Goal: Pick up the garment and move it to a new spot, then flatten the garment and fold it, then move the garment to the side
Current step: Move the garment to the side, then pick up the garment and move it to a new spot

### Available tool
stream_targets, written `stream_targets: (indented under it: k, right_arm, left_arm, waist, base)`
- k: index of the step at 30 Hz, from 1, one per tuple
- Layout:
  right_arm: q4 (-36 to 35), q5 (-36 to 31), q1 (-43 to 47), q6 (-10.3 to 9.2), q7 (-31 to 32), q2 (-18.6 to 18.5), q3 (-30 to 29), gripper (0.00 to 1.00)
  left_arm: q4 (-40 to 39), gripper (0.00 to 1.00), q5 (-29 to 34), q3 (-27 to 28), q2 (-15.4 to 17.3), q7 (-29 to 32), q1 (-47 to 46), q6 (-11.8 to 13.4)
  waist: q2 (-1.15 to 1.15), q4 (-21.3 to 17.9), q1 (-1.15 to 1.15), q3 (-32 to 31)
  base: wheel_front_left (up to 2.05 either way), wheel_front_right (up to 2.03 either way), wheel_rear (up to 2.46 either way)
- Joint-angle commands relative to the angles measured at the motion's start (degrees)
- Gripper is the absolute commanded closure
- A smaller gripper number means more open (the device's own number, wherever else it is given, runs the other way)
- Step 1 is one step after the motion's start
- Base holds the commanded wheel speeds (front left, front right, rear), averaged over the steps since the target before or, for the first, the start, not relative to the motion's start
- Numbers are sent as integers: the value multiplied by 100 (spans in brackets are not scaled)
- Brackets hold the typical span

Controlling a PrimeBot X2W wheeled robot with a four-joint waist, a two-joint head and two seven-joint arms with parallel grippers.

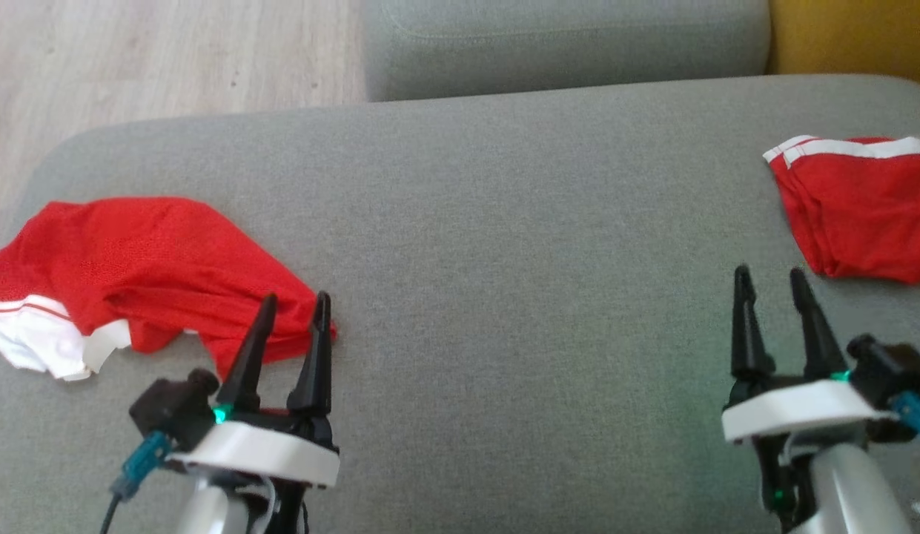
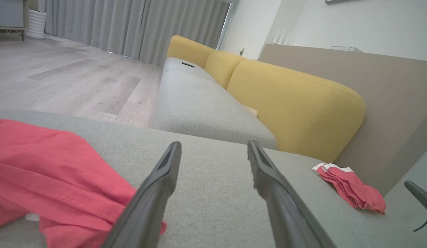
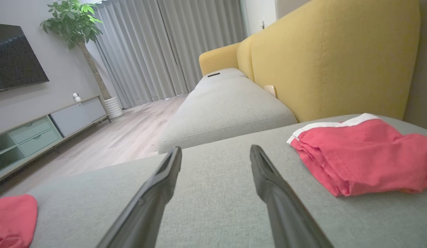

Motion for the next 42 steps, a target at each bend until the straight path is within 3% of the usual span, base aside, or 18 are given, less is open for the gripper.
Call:
stream_targets:
  k: [1,30,35,42]
  right_arm:
    - [-223,3,-77,-5,-83,-10,188,0]
    - [-131,13,240,-5,-301,-8,296,0]
    - [-68,53,254,-5,-291,-8,414,0]
    - [-3,139,262,-5,-252,-8,661,0]
  left_arm:
    - [-195,0,11,189,41,-29,-127,-2]
    - [-220,0,-2,192,41,-29,36,12]
    - [-203,0,26,265,41,-29,-18,47]
    - [-166,0,103,461,41,-29,-81,81]
  waist:
    - [0,21,0,-38]
    - [0,108,0,-83]
    - [0,332,0,-116]
    - [0,977,0,-199]
  base:
    - [0,0,0]
    - [0,0,0]
    - [0,0,0]
    - [0,0,0]
